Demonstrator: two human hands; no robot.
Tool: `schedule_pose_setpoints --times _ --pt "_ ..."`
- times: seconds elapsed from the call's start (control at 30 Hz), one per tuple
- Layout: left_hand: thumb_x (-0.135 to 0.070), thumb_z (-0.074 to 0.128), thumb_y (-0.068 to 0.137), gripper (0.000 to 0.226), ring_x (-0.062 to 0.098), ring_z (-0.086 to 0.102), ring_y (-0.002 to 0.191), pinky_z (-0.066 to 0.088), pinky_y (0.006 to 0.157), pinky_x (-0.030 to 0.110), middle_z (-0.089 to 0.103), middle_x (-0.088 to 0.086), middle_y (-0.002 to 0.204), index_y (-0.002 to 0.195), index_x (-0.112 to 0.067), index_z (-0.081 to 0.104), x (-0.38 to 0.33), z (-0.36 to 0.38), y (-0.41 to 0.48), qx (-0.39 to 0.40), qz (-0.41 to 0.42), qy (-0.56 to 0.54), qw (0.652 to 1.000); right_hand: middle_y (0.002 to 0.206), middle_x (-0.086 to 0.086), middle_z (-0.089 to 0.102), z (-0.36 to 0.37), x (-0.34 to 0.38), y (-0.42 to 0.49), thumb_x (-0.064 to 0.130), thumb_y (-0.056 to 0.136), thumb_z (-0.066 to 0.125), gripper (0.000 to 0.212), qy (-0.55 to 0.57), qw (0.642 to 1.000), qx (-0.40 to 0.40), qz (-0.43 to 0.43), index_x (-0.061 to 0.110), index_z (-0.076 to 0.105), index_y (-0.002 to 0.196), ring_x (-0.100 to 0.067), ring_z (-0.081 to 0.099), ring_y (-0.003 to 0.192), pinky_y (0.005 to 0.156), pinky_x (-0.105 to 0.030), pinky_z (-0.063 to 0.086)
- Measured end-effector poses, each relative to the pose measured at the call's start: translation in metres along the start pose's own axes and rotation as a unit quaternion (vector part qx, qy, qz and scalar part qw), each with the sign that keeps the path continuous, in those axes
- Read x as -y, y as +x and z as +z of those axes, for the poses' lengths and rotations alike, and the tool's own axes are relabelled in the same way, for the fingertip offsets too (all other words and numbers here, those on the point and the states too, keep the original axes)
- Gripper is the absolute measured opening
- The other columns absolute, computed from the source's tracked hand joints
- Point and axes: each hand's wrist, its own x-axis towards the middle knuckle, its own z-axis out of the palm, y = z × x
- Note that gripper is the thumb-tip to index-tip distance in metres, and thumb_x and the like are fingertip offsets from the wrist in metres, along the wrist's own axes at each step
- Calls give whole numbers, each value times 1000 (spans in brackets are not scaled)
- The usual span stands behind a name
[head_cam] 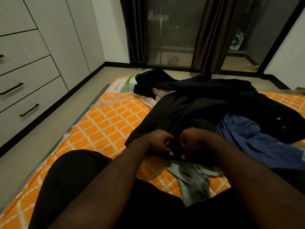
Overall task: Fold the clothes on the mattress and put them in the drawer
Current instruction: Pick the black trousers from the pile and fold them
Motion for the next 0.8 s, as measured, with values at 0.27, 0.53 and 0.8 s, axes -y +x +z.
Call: schedule_pose_setpoints --times 0.27,0.53,0.8 --pt "-32 62 97 18 23 64 85 48 72 32 65 4 87 83 -19 62 4 17 -5 -158 -120 -82 977 108 3 62 30 12 -5 41 75 84 38 -61 997 -51 -6 32 61 105 -18 61 94 84 -40 58" --pt "-24 62 94 19 25 65 88 55 77 39 68 11 94 95 -6 67 4 22 -10 -209 -127 -114 963 108 9 66 32 14 -7 28 96 55 21 -49 962 -258 -68 39 67 109 -19 64 96 76 -38 56" --pt "-24 62 94 26 17 57 69 41 65 30 59 0 71 70 -17 57 8 25 -8 -233 -118 -108 959 109 3 64 40 18 -1 27 97 59 25 -40 937 -320 -135 35 70 118 -19 64 94 76 -38 56"
